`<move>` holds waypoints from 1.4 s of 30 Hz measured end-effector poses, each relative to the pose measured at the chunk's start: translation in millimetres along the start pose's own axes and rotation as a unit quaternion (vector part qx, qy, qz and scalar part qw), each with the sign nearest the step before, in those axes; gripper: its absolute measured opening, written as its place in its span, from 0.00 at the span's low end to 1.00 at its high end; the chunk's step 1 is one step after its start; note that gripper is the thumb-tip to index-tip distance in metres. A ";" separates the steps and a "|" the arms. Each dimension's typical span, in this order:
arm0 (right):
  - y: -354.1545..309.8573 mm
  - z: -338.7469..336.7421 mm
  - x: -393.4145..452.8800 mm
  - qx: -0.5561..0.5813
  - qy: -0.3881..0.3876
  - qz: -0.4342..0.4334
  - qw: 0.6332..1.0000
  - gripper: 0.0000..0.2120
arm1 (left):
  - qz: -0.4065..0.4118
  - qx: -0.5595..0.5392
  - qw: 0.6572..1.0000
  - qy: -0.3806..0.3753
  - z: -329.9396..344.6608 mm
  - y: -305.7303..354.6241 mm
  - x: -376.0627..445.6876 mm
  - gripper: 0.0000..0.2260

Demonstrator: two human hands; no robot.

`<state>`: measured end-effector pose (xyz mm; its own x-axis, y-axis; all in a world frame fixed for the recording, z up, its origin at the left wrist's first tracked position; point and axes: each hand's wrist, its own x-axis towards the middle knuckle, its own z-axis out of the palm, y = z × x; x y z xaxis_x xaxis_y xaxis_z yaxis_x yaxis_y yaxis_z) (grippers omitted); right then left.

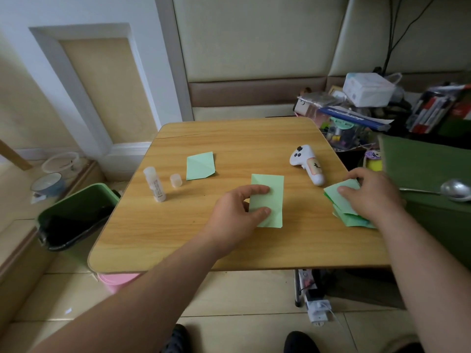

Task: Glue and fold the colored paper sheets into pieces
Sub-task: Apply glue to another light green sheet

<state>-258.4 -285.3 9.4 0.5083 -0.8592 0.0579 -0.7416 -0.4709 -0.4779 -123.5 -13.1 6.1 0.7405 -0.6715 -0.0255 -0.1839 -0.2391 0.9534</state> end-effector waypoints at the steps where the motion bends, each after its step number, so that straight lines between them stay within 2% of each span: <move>1: 0.1 0.1 1.5 0.021 0.012 -0.004 1.000 0.06 | 0.001 -0.002 1.000 -0.001 -0.2 -0.3 0.3 0.19; 3: -6.9 -3.6 -1.8 0.050 0.022 -0.012 0.998 0.01 | 0.001 -0.005 1.000 -0.003 -0.2 -0.9 0.8 0.18; 11: -24.8 -14.0 -10.5 0.100 0.040 -0.073 0.991 0.05 | -0.004 -0.014 1.000 -0.003 -2.9 -2.0 3.2 0.18; 15: -42.1 -22.6 -20.2 0.133 0.074 -0.140 0.978 0.06 | 0.000 -0.019 1.000 0.000 -4.6 -2.0 3.8 0.18; 20: -63.5 -7.9 -34.2 0.201 0.096 -0.164 0.961 0.06 | -0.001 -0.013 1.000 0.025 -10.3 -5.3 7.5 0.18; 23: -75.8 6.9 -41.0 0.194 0.063 -0.180 0.962 0.08 | -0.007 -0.003 0.999 0.042 -17.8 -6.3 7.0 0.17; 28: -81.8 27.3 -43.5 0.110 -0.005 -0.191 0.975 0.12 | -0.018 0.026 0.999 0.039 -31.5 -9.1 1.1 0.19; 32: -92.9 28.7 -50.7 0.026 0.041 -0.239 0.970 0.13 | -0.019 0.037 0.999 0.036 -41.1 -9.1 -2.7 0.24; 34: -105.7 28.5 -61.0 0.070 0.057 -0.295 0.951 0.09 | -0.025 0.031 0.998 0.040 -44.1 -9.2 -3.4 0.27; 37: -125.9 35.4 -85.4 0.145 0.001 -0.359 0.922 0.07 | -0.015 0.016 0.999 0.049 -45.7 -10.0 -3.6 0.32; 42: -134.6 48.0 -94.2 0.199 -0.077 -0.314 0.925 0.12 | 0.006 -0.022 0.998 0.060 -44.9 -4.7 -8.3 0.35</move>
<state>-185.4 -131.4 26.2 0.8629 -0.3881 0.3237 -0.0739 -0.7306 -0.6787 -99.8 25.1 15.4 0.8110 -0.5846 0.0204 -0.1677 -0.1989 0.9656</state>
